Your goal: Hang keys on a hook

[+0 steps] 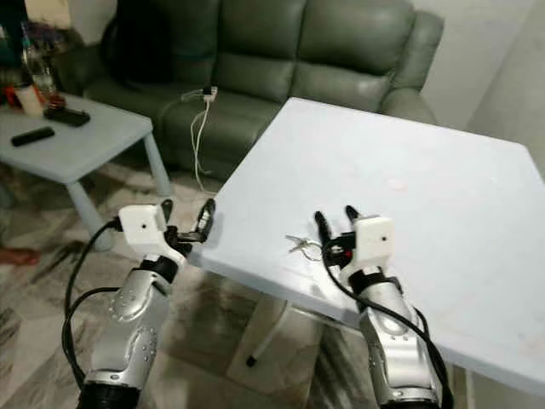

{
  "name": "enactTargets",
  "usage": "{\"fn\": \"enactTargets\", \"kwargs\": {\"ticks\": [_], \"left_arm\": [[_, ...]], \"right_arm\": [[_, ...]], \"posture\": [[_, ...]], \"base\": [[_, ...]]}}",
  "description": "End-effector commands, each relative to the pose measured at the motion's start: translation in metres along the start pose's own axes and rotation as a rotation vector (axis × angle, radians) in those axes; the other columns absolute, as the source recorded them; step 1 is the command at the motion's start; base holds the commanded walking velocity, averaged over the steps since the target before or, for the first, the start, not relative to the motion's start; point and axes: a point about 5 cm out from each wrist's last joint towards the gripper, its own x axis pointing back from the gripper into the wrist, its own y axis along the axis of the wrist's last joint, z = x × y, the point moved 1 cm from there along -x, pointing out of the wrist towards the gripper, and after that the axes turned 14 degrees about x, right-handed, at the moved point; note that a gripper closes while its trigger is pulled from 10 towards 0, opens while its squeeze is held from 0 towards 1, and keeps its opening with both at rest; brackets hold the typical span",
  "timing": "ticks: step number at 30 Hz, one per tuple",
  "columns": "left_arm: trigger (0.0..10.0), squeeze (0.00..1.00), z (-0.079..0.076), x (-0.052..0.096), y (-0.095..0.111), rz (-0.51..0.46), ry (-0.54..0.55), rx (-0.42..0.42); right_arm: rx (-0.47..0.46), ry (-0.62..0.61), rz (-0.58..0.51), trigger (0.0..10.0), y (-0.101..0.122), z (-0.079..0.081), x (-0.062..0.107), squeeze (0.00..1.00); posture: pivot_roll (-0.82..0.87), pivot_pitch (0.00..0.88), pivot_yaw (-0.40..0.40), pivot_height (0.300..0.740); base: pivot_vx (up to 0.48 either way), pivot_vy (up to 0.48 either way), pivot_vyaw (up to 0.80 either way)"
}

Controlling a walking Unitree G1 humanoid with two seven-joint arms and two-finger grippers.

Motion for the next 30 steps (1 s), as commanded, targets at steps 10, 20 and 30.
{"fn": "enactTargets", "kwargs": {"ticks": [10, 20, 30], "left_arm": [[10.0, 0.0, -0.016, -0.001, -0.006, 0.002, -0.031, -0.011], [10.0, 0.0, -0.018, 0.004, -0.012, 0.029, -0.053, -0.027], [10.0, 0.0, -0.023, 0.02, -0.024, 0.068, -0.093, -0.053]], "right_arm": [[-0.002, -0.027, 0.012, 10.0, -0.002, -0.013, 0.007, 0.0], [-0.015, 0.021, 0.011, 10.0, -0.004, -0.01, 0.009, 1.0], [0.013, 0.078, 0.011, 10.0, -0.003, -0.012, 0.008, 1.0]], "posture": [[-0.03, 0.0, -0.082, 0.74], [-0.03, 0.012, -0.09, 0.74], [-0.03, 0.049, -0.098, 0.74]], "base": [[0.221, 0.0, 0.0], [0.0, 0.0, 0.0], [0.0, 0.0, 0.0]]}}
